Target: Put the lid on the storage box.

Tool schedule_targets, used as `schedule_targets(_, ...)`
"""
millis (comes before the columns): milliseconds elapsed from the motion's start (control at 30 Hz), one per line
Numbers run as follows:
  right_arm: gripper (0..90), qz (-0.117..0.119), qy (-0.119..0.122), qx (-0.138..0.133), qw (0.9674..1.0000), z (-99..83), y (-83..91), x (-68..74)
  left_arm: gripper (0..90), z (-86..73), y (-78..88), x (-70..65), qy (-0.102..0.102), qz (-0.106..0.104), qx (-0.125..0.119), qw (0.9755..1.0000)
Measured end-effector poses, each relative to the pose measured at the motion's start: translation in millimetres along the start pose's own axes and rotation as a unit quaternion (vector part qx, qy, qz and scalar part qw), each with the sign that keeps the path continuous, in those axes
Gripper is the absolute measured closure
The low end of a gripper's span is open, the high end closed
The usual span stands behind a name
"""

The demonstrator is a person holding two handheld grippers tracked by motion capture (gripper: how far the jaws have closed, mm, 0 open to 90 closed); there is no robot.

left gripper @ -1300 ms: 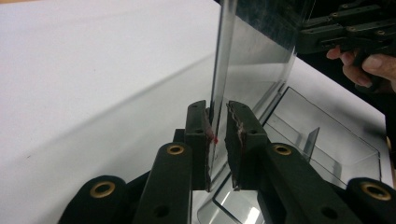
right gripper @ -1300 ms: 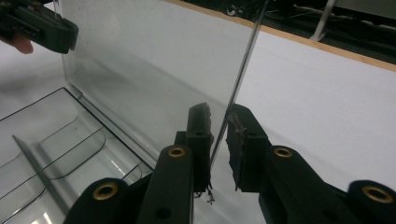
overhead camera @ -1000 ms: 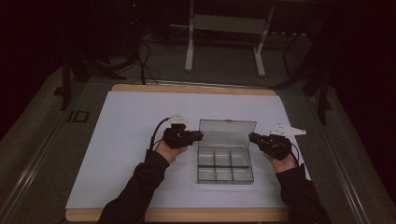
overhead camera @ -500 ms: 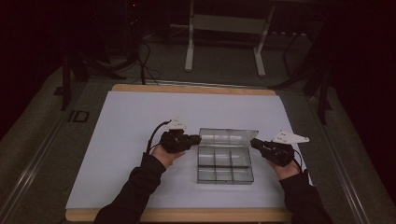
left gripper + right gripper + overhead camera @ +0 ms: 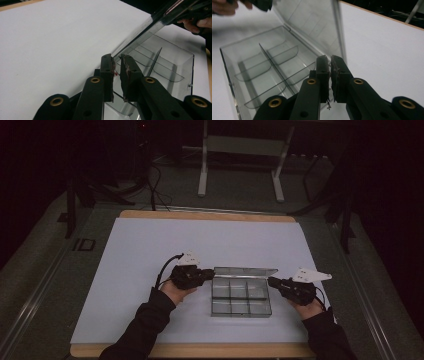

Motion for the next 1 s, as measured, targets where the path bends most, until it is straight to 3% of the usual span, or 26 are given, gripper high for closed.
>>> schedule_targets(533, 84.2, -0.002, -0.019, 0.023, 0.9996, -11.3, -6.7, -5.9, 81.9, -8.8, 0.3, -2.1, 0.001, -0.010, 0.007, 0.9999)
schedule_targets(667, 84.1, -0.005, -0.026, 0.030, 0.9992, -17.9, -6.1, -9.4, 81.6, -11.0, -0.3, -2.3, -0.004, -0.007, 0.019, 0.9998)
schedule_targets(900, 84.1, -0.006, -0.051, 0.030, 0.9982, -25.0, -2.8, -17.5, 64.8, -17.6, -5.0, 1.4, 0.008, -0.004, 0.051, 0.9987)
schedule_targets(1000, 84.0, -0.006, -0.053, 0.035, 0.9980, -28.0, -4.4, -18.5, 60.3, -27.4, -7.3, 5.1, 0.016, 0.004, 0.082, 0.9965)
Point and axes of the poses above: each handheld gripper's, and its own axes: y roughly backward along the jaws, z roughly out of its top, x roughly to its left, the point moved 3 cm from there along -y, roughly forward along the jaws, and after that the axes turned 7 degrees about -z, right-handed, at the moved point
